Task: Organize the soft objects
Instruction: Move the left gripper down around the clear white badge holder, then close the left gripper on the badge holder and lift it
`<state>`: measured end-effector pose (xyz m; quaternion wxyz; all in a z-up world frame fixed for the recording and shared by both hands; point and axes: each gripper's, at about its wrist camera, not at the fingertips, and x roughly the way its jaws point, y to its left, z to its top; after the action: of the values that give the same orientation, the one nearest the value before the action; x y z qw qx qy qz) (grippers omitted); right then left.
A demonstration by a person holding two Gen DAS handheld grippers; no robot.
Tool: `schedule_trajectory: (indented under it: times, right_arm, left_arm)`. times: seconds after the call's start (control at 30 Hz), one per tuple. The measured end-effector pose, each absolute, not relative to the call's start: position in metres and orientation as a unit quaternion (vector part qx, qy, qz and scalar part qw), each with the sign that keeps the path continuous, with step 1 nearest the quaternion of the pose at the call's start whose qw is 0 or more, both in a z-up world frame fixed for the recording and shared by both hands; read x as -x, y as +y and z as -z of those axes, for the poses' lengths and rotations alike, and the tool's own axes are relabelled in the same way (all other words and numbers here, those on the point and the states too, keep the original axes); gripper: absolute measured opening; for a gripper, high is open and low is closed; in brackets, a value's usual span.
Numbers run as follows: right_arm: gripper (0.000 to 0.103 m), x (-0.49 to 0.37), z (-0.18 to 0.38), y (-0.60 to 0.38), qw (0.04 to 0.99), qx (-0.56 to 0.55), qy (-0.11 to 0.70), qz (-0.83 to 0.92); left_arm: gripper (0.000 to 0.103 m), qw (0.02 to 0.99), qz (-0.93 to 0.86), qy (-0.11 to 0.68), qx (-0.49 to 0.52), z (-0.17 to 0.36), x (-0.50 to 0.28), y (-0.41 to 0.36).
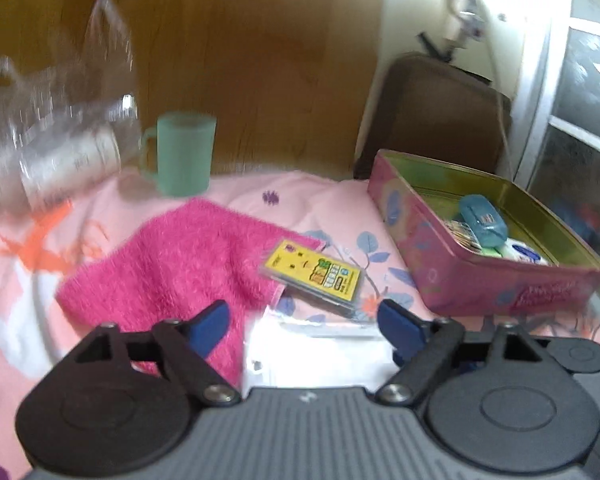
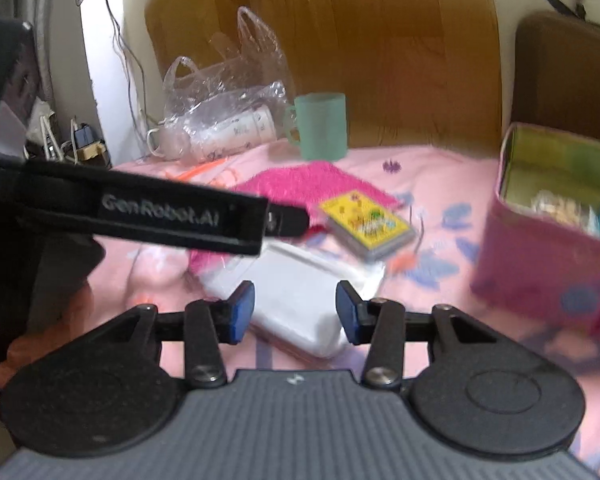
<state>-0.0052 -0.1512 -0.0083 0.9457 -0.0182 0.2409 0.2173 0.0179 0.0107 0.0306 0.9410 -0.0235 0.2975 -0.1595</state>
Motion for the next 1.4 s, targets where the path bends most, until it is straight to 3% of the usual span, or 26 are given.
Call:
schedule_trajectory:
  times: [0.1,0.27,0.57,0.63,0.93,1.4]
  right_arm:
    - [0.05,0.014,0.009,-0.154,0.944,0.027,0.239,-0.225]
    - [0.074,0.018,0.008,-0.156,0.947,0.044,0.232,-0.218]
    - [0.077,0.002,0.021,-0.155,0.939,0.055,0.268,-0.208]
    - [0.079,0.002,0.022,-0.151,0.94,0.069,0.263,-0.207]
    - [0.064,0.015,0.016,-0.168,0.948,0.053,0.251,-0.186]
    - [0.066,0.048,0.023,-0.199,0.954,0.02,0.259,-0.151]
  left_arm:
    - [0.088,0.944,0.158,0.289,0.015,-0.036,-0.008,0.013]
    - [0.087,0.937,0.146,0.316,0.045,-0.033,-0.014,0.029]
    - [0.07,0.909,0.176,0.375,0.04,-0.002,-0.027,0.012]
    - [0.07,0.905,0.188,0.381,0.042,0.001,-0.026,0.007]
    - [0.07,0.904,0.2,0.376,0.023,-0.008,-0.014,-0.008]
    - [0.078,0.896,0.224,0.381,-0.038,-0.003,0.005,-0.064]
